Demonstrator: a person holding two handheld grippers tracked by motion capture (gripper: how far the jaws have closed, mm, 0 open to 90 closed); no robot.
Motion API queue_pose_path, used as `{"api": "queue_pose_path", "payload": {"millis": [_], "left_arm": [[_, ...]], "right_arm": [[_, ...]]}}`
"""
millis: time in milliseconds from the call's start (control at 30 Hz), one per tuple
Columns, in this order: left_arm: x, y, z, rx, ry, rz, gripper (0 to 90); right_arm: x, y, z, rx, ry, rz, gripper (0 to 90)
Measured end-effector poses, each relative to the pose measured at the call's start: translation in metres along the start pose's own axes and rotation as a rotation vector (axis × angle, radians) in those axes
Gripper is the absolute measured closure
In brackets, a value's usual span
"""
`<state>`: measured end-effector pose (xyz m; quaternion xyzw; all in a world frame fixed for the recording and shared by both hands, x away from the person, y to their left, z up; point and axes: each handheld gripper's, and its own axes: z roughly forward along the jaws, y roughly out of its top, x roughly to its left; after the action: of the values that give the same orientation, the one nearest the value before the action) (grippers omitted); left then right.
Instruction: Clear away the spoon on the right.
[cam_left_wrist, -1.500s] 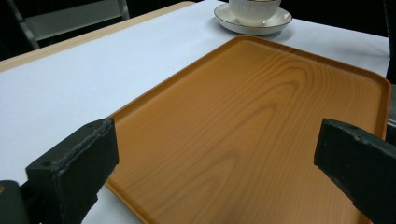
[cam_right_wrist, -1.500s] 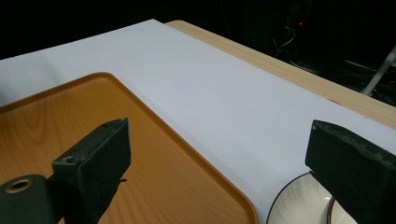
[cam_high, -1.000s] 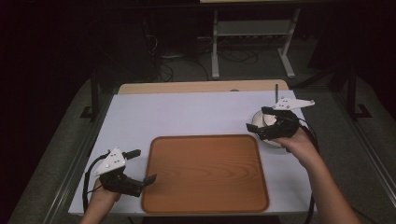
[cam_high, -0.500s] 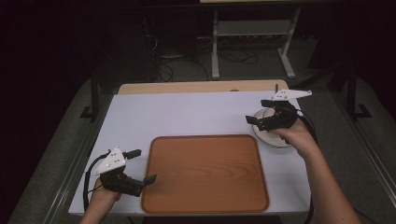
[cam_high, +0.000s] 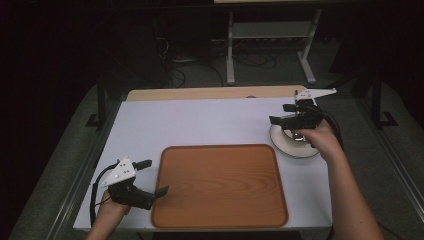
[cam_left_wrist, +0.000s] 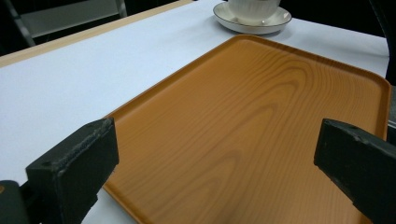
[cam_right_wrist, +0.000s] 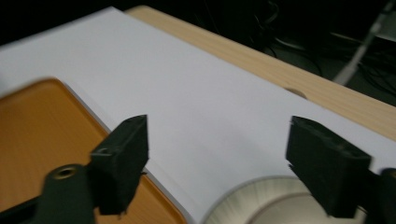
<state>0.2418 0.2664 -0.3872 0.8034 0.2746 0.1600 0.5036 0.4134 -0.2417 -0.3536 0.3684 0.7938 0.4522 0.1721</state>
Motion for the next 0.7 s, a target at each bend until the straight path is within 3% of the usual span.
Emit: {"api": "queue_pose_path", "payload": {"millis": [33, 67, 267, 367, 467, 700], "left_arm": [[0.0, 0.0, 0.0, -0.001, -0.001, 0.0, 0.0], [-0.001, 0.0, -0.001, -0.001, -0.002, 0.0, 0.0], [-0.001, 0.0, 0.0, 0.0, 0.0, -0.002, 0.0], [0.0, 0.0, 0.0, 0.002, 0.004, -0.007, 0.0], [0.0, 0.0, -0.001, 0.002, 0.006, -0.01, 0.0], [0.001, -0.001, 0.0, 0.003, 0.006, -0.011, 0.0]], "right_arm": [[-0.001, -0.002, 0.001, 0.009, -0.016, 0.0, 32.9], [-0.003, -0.005, 0.002, 0.014, -0.06, 0.003, 46.4], [-0.011, -0.012, 0.009, 0.059, -0.119, 0.02, 62.5], [-0.02, -0.015, 0.012, 0.069, -0.167, 0.04, 79.2], [-0.026, -0.015, 0.012, 0.042, -0.184, 0.06, 86.3], [-0.035, -0.018, 0.02, 0.057, -0.245, 0.064, 89.3]]}}
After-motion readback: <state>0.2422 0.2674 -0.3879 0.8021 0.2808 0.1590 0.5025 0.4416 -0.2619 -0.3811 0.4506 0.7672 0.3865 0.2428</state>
